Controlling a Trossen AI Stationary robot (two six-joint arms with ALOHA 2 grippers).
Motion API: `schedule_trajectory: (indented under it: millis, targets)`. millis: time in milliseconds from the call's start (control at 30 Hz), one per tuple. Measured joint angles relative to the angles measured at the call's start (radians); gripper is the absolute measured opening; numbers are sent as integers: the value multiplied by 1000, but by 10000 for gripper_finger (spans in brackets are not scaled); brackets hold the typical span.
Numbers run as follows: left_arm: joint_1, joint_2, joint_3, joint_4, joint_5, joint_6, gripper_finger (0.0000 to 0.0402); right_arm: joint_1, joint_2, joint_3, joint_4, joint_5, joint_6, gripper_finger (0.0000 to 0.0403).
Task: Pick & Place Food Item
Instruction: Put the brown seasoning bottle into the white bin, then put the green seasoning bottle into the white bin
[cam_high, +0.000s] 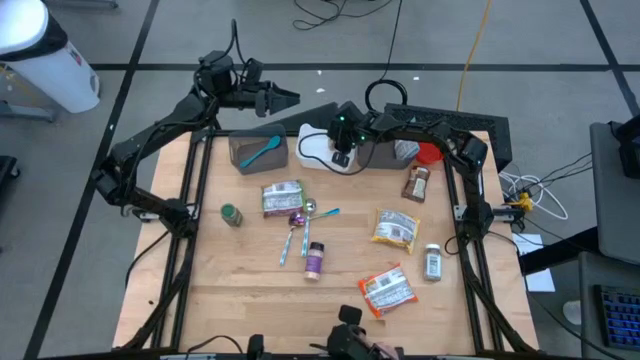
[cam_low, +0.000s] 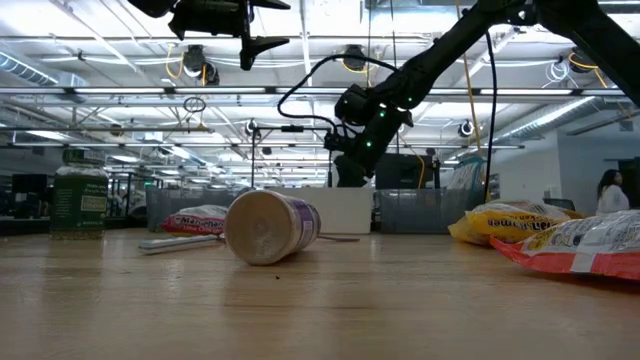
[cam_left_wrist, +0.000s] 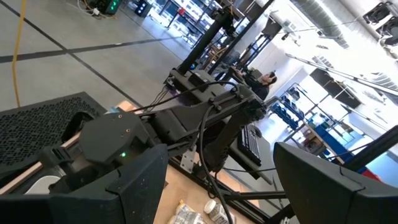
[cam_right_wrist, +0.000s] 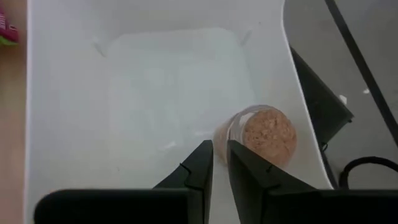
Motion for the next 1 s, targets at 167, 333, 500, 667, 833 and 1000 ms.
schedule_trajectory:
  millis: [167,333,500,667,833,1000]
  targets:
    - [0,0,0,0,0,3,296,0,0,1,42,-2,50,41]
    - [0,0,0,0,19,1,296,1,-35,1,45,-5,144,41]
    - [0,-4,0,91,166,3,296,1,-123,1,57,-7,221,41]
    - [-13,-60,0,87,206,57,296,7,-212,2,129,-115,402,41]
    - [-16,-125,-1,-47,243,75,296,20,-274,2,228,-281,612,41]
    - [5,-255,-1,-308,179,216,296,87,-298,2,387,-349,739,74]
